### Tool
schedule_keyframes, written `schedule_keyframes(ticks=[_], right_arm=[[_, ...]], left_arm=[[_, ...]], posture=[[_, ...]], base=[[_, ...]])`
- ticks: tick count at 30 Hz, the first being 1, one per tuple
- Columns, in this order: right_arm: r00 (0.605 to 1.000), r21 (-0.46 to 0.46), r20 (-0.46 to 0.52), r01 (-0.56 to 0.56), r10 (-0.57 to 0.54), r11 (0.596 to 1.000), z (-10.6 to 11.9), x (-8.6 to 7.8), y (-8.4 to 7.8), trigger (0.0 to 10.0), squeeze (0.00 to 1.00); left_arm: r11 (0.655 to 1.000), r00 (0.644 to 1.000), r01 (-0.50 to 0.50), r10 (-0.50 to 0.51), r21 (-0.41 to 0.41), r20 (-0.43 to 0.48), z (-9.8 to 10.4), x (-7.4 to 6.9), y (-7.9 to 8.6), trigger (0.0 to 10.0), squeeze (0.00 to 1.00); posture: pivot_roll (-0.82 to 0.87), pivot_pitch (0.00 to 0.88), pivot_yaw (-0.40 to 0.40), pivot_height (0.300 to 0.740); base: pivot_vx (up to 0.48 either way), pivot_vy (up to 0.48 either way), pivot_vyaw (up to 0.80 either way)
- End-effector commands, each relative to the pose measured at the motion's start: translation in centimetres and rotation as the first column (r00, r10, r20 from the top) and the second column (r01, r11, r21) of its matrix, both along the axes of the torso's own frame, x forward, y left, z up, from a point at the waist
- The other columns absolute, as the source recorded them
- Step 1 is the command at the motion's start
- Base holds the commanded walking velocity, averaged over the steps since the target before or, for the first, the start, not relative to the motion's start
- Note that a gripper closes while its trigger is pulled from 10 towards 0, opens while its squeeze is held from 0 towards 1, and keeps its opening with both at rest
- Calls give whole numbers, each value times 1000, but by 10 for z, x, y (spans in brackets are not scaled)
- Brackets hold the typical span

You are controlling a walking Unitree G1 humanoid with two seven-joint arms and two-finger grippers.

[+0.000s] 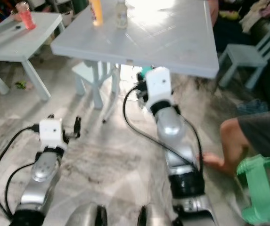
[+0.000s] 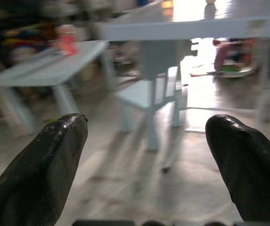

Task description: Restocking fridge

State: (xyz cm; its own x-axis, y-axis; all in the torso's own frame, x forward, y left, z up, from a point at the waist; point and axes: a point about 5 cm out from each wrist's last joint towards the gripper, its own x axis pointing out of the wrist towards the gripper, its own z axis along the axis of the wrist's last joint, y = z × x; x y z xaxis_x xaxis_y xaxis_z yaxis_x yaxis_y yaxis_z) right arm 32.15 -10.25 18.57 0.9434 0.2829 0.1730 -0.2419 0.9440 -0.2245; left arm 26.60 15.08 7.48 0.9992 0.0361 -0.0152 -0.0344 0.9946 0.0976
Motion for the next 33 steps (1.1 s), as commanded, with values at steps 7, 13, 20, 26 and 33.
schedule_keyframes(ticks=[7, 13, 20, 26, 33], right_arm=[[988, 49, -138, 81, -74, 995, -45, -19, -24, 10000, 0], [991, 38, -124, 61, -56, 997, -49, -21, -17, 10000, 0], [995, 55, -96, 18, -13, 998, -41, -16, -8, 10000, 0], [996, 60, -85, -7, 12, 998, -41, -17, -2, 10000, 0], [995, 64, -90, 42, -36, 997, -49, -24, -21, 10000, 0]], left_arm=[[990, 997, -78, 78, -120, -11, 2, -13, 16, 10000, 0], [997, 999, -40, 41, -67, 11, 1, -9, 8, 10000, 0], [995, 999, -37, 36, -89, -15, -2, -10, 8, 10000, 0], [997, 999, -37, 38, -67, 1, -1, -4, 1, 10000, 0], [996, 997, -72, 73, -45, 22, 1, -9, 13, 10000, 0]], posture=[[37, 79, 37, 740], [39, 82, 43, 740], [44, 74, 35, 740], [45, 72, 31, 740], [55, 66, 24, 740]], base=[[0, 0, 0], [0, 0, 400], [0, 0, 800], [0, 0, 800], [0, 0, 800]])
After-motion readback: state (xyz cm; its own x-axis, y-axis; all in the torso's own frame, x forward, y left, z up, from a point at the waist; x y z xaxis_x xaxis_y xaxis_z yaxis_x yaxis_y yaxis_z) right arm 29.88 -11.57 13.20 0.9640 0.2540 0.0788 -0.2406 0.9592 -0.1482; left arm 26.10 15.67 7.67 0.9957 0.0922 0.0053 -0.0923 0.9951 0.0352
